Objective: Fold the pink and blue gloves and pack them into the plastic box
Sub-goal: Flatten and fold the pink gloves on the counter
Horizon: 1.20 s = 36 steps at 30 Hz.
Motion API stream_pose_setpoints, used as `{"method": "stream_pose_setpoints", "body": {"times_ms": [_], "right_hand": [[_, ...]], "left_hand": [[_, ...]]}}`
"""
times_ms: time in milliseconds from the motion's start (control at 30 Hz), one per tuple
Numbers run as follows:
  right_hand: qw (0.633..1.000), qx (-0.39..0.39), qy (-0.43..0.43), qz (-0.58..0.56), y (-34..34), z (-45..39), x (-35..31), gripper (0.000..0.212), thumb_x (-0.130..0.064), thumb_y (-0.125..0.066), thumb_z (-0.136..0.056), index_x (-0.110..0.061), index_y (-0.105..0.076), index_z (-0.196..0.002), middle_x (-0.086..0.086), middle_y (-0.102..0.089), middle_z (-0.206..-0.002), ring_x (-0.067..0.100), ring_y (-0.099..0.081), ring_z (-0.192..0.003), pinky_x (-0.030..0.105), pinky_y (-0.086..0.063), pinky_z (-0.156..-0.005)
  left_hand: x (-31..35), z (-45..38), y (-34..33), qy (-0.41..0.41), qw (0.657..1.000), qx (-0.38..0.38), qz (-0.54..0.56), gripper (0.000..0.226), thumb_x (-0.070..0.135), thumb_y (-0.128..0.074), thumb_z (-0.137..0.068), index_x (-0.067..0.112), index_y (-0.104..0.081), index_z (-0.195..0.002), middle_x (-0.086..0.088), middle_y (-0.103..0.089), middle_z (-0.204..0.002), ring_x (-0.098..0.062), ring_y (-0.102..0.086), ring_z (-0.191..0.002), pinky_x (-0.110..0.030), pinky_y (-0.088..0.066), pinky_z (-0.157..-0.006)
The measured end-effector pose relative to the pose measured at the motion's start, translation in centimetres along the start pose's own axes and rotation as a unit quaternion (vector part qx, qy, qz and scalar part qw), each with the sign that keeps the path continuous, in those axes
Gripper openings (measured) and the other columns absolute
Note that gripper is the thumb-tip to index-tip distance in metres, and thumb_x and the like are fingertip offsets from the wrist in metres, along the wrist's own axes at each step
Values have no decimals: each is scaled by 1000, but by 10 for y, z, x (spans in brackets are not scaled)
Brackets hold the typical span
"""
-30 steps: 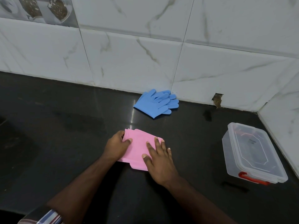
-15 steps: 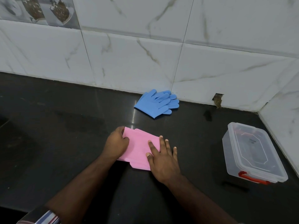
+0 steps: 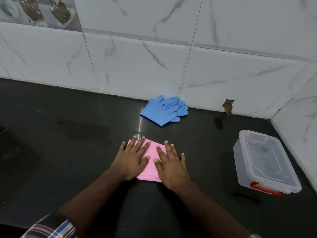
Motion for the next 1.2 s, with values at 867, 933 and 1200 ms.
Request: {"method": "stream_pose_setpoints", "body": {"times_ms": [867,933,1200], "right_hand": [[998,-31,23,55,-8,0,0,60,-53,-15,-101,-30,-4,-156,1,11,-165,25,10,-152,66,2,-116],[998,-27,33,54,0,4,2,60,-51,-17,-102,-28,-7,-156,2,9,-165,25,9,-152,66,0,-116],[999,39,27,8,68,39,52,61,-28,-42,-99,-20,-19,-155,3,-9,-165,20,-4,-153,52,-9,-122]], "left_hand": [[-1,-6,4,24,997,-69,-29,70,67,-12,-96,40,17,-155,6,18,-167,-20,12,-155,-60,0,-121],[4,-9,17,34,995,-81,-48,73,67,-20,-98,40,15,-156,6,17,-167,-21,13,-154,-64,4,-120],[112,-24,48,-6,983,115,144,57,29,-46,-103,21,-29,-156,-1,-29,-164,-19,-20,-153,-44,-18,-123]]}}
Point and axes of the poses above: each hand's wrist, its own z-axis away from the middle knuckle, its own y-axis out of the back of the hand, x = y × z, the point moved 3 cm from there along -z, towards the middle knuckle
